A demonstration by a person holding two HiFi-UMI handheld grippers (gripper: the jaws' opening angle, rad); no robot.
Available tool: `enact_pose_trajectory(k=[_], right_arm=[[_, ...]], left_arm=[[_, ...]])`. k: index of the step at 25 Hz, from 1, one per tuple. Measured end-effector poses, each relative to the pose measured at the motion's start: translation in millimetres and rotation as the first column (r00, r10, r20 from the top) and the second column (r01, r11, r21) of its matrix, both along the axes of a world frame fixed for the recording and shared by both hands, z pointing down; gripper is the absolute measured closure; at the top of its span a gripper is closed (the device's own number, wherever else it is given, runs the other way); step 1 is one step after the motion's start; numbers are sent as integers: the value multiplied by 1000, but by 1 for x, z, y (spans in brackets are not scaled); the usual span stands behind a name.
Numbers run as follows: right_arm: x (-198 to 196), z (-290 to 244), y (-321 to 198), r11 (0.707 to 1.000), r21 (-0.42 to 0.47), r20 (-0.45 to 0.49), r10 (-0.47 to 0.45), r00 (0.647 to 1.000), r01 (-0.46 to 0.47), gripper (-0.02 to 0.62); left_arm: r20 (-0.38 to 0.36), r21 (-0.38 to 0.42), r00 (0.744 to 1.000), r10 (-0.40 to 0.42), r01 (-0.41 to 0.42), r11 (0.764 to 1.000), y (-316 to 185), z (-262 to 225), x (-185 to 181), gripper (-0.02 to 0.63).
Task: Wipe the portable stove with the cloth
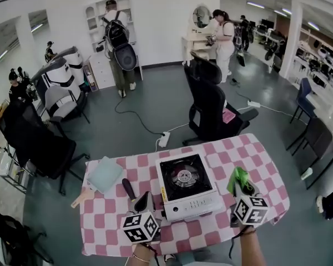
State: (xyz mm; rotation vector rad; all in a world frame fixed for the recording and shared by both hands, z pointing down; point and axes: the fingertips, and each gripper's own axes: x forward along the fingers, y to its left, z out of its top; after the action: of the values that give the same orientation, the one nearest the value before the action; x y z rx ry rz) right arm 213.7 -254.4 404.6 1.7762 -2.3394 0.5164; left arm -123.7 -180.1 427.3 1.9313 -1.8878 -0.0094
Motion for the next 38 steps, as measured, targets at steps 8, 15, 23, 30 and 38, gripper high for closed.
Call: enact_pose_trajectory(k=[8, 15, 23, 30, 38], right_arm=[[-4, 13, -12, 998, -28, -1, -57, 998, 57, 512], [-11, 28, -36, 965, -95, -124, -257, 959, 246, 512], [-7, 31, -72, 908, -145, -284, -418, 863, 392, 512], [-22, 34, -104, 822, -199, -479, -557, 678, 534, 512], [-55, 47, -129, 702, -252, -641, -637, 429, 666, 512]], left_arm=[[24, -39, 998, -61, 62, 997, 19, 10, -13, 606], [47, -62, 989, -141, 144, 988, 25, 23, -25, 606], [57, -46, 962, -267, 270, 962, 37, 34, -48, 606], [66, -57, 938, -341, 344, 937, 43, 42, -59, 606], [85, -62, 923, -375, 381, 923, 46, 44, -52, 606]])
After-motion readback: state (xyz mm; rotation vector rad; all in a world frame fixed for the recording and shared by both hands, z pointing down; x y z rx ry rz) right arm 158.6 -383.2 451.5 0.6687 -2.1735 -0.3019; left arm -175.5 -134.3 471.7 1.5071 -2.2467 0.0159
